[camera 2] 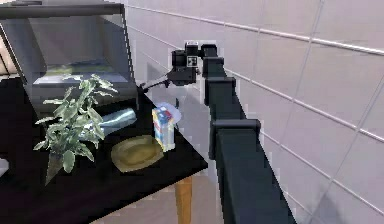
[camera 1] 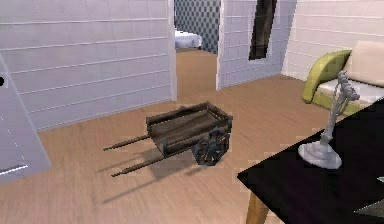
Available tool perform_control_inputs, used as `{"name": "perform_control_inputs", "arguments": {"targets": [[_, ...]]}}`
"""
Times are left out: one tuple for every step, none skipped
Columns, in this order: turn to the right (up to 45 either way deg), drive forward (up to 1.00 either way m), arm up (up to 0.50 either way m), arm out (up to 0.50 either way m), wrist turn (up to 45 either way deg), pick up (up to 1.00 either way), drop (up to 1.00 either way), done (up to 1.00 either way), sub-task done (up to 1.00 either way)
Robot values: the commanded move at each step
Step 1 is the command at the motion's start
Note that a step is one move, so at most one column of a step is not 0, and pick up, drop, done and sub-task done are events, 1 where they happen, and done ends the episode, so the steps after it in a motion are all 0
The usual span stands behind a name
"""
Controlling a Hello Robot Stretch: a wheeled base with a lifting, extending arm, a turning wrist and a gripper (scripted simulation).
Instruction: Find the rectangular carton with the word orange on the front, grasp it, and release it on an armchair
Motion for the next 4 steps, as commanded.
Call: {"name": "perform_control_inputs", "arguments": {"targets": [[0.0, 0.0, -0.28, 0.0, 0.0, 0.0, 0.0, 0.0, 0.0], [0.0, 0.0, 0.0, 0.0, 0.0, 1.0, 0.0, 0.0, 0.0], [0.0, 0.0, 0.1, 0.0, 0.0, 0.0, 0.0, 0.0, 0.0], [0.0, 0.0, 0.18, 0.0, 0.0, 0.0, 0.0, 0.0, 0.0]]}}
